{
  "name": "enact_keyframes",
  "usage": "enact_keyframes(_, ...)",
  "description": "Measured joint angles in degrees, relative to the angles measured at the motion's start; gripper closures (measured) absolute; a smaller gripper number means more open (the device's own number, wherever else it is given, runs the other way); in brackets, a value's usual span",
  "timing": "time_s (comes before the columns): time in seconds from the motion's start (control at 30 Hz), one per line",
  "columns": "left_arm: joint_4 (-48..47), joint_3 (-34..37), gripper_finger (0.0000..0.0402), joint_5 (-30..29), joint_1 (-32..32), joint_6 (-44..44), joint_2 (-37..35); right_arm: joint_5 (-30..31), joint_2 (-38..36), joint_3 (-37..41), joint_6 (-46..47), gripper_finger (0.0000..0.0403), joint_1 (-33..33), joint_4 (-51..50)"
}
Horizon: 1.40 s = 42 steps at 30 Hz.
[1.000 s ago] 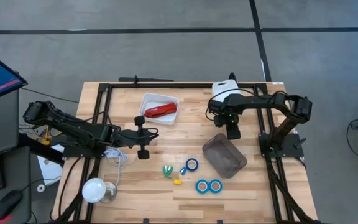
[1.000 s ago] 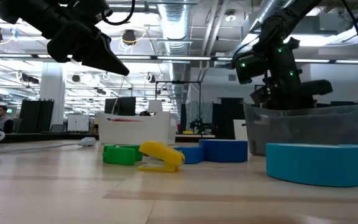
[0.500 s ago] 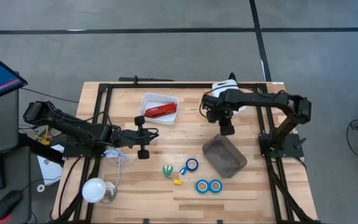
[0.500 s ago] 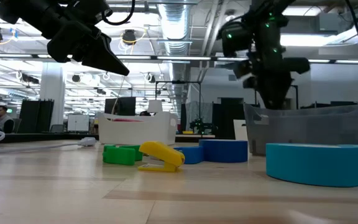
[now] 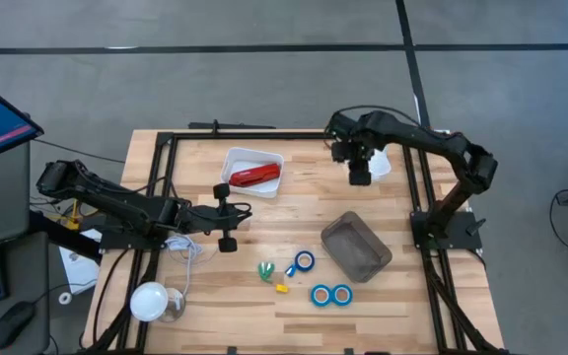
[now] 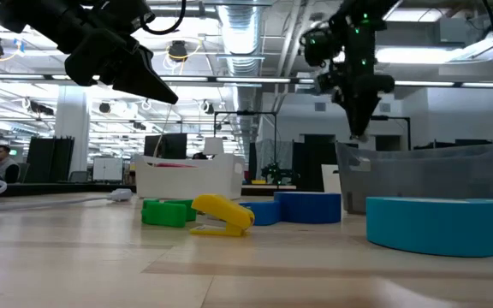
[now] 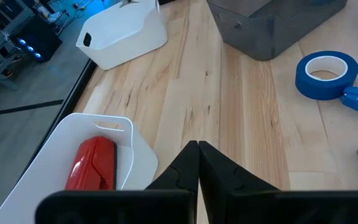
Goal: Pick and place Stapler, Stapler remover, tape
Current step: Put the gray staple remover into the right white bin, then put the blue tape into the black bin
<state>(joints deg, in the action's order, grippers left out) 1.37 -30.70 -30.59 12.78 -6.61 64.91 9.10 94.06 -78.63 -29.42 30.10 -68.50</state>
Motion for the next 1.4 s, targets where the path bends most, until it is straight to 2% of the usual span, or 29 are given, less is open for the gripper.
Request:
enact_keyframes(0.23, 0.0, 0.0, 0.04, 0.0, 0.0, 0.0, 0.0, -0.3, 0.0, 1.3, -1.9, 0.0301, 7.8, 3.2)
enact_keyframes(0.43, 0.0, 0.0, 0.04, 0.0, 0.0, 0.0, 0.0, -4.6, 0.3, 1.3, -1.6, 0.0301, 12.9, 4.8)
enact_keyframes(1.03, 0.0, 0.0, 0.04, 0.0, 0.0, 0.0, 0.0, -5.0, 13.6, 1.3, -0.5, 0.0299, 14.4, 4.8)
enact_keyframes(1.23, 0.0, 0.0, 0.04, 0.0, 0.0, 0.0, 0.0, -3.8, 14.0, 1.3, -1.0, 0.0241, 14.2, 6.1)
enact_keyframes(1.4, 0.0, 0.0, 0.04, 0.0, 0.0, 0.0, 0.0, 1.2, 13.5, -0.9, -1.9, 0.0195, 14.2, 4.3)
